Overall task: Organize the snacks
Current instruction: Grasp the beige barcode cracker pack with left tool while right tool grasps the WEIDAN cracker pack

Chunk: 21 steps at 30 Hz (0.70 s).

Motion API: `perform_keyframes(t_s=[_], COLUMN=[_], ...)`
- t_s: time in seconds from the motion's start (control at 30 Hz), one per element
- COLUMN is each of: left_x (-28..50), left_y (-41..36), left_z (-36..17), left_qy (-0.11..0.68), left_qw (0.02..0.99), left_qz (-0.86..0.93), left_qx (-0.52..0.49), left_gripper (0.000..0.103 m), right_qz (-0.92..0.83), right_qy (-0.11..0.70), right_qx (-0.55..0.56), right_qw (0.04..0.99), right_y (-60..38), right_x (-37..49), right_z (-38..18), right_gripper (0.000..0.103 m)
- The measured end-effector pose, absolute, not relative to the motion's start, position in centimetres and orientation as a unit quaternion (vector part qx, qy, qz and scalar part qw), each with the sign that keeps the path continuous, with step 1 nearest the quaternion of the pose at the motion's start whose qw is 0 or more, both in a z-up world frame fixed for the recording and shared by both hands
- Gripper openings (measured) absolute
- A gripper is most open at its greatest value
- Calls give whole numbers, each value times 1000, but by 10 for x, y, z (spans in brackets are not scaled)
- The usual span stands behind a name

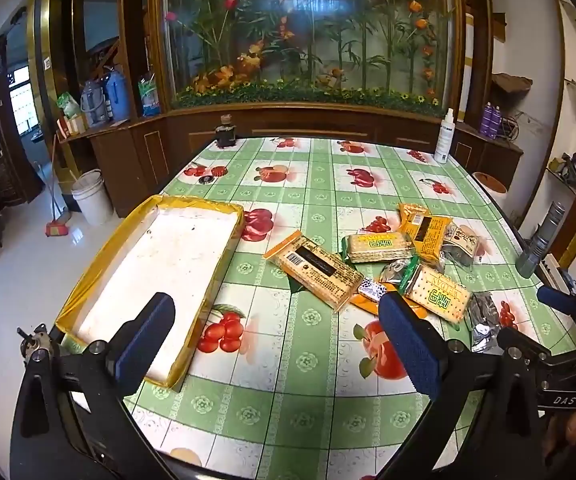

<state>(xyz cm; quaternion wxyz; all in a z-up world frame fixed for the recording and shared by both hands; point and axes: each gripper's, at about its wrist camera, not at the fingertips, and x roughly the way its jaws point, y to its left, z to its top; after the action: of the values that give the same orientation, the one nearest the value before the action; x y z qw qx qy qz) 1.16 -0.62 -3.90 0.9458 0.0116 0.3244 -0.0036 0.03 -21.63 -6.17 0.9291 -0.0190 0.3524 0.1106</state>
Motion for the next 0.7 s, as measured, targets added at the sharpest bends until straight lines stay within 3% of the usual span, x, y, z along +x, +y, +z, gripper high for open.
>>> perform_keyframes(t_s=[0.37, 0.7], left_x=[31, 102], left_y=[-18, -15], left_z=[-71, -111], left_qy=[381, 450], left_qw=[924, 887], left_qz=[-30, -26], left_qx=[10, -102], left_gripper=[102, 102], right_qz=[114, 172], right_qy=[382, 388], right_qx=[-14, 38], right_qw=[917, 905], right_y=[-232, -244], right_x=[8, 41], right_z=[-88, -106], right_gripper=[103, 103])
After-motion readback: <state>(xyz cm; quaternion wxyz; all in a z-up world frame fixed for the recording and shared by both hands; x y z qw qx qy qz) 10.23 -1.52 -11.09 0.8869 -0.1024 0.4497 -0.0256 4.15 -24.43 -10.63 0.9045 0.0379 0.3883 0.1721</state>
